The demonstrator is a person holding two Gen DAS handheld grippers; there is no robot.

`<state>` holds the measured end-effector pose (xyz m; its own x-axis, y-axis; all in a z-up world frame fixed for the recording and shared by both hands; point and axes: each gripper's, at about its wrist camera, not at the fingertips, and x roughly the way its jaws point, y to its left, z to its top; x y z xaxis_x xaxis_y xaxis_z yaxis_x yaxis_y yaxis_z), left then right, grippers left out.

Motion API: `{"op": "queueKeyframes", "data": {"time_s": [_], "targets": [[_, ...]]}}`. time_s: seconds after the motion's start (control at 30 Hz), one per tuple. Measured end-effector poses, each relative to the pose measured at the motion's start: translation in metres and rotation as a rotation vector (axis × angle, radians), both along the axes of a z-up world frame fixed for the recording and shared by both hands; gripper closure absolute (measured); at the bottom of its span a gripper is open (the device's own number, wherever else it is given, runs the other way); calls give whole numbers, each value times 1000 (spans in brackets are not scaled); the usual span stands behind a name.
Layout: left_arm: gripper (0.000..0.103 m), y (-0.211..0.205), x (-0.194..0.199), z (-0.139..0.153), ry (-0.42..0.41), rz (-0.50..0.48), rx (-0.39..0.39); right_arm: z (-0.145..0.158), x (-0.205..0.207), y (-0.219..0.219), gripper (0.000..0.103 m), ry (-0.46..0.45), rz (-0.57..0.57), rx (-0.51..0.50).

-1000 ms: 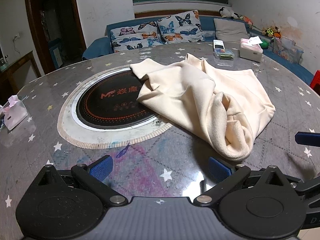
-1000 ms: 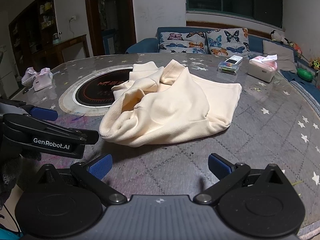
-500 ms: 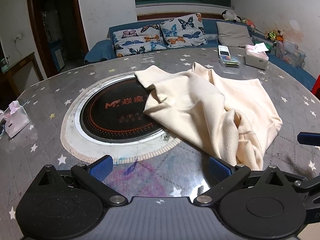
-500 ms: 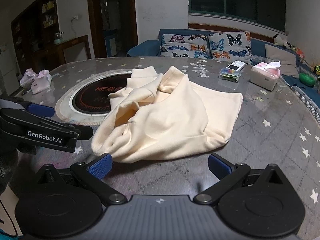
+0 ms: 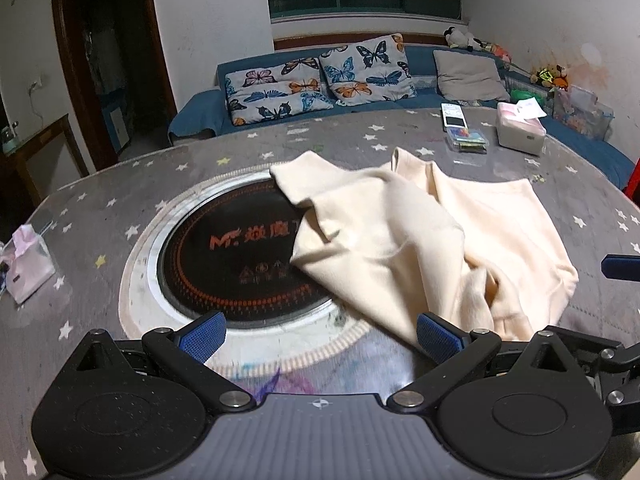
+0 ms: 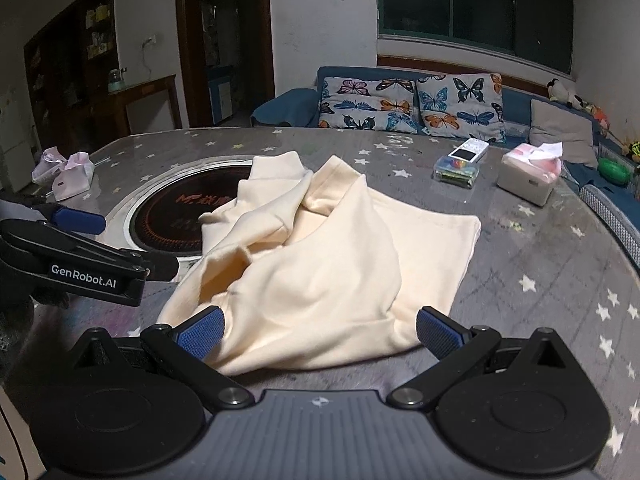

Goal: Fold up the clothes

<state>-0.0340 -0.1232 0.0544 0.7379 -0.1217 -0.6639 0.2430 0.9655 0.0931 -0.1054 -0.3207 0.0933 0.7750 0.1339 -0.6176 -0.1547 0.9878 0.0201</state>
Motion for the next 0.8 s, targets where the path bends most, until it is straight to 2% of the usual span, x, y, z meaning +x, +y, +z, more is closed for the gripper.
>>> {"op": "queueKeyframes", "data": {"time_s": [0.6,0.8], "targets": [[0,-30,54,14,-29,-31,27,16,53,-28,0,-20,-48,-37],[0,-46,79,16,-16,-66,4,14,68,-35,0,-4,-62,-39]]}}
